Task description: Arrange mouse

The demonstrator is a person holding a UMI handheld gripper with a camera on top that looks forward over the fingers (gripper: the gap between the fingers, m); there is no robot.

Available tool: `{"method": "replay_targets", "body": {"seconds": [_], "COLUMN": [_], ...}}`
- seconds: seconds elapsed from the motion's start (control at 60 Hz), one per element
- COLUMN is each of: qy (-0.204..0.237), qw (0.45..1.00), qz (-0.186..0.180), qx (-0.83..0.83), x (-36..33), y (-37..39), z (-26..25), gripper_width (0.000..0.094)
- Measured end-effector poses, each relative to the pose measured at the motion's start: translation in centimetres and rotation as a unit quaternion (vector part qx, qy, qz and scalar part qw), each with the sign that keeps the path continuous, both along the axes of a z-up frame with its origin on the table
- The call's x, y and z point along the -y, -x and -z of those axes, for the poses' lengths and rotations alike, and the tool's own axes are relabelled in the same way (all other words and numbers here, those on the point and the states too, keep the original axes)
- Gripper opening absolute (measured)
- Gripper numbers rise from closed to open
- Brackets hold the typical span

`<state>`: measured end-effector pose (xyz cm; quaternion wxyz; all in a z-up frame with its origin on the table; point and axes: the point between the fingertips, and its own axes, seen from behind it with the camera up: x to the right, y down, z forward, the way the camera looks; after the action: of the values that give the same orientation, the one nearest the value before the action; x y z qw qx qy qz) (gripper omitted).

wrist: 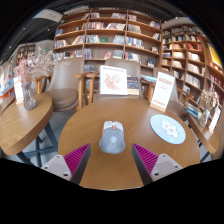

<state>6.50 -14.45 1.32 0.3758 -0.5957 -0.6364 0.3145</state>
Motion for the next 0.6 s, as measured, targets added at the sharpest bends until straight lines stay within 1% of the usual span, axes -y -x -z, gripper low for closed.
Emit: {"method": "replay_targets", "body": {"seconds": [0.15,0.2,0.3,0.467,0.6], "qy": [0.008,0.019,0.013,0.034,0.035], "qw": [1.0,1.0,1.0,0.998,0.998], "qz": [0.007,0.01,0.013,0.017,0.019], "qx": [0.024,0.019,0.024,0.04,0.045], "x": [-0.1,0.1,-0.3,-0.2,-0.3], "y": [1.6,2.4,3.6,5.1,6.5], "z": [2.1,1.9,2.3,2.4,2.6], "gripper_width": [0.0849,0.0854,0.0852,0.0849,0.0852]}}
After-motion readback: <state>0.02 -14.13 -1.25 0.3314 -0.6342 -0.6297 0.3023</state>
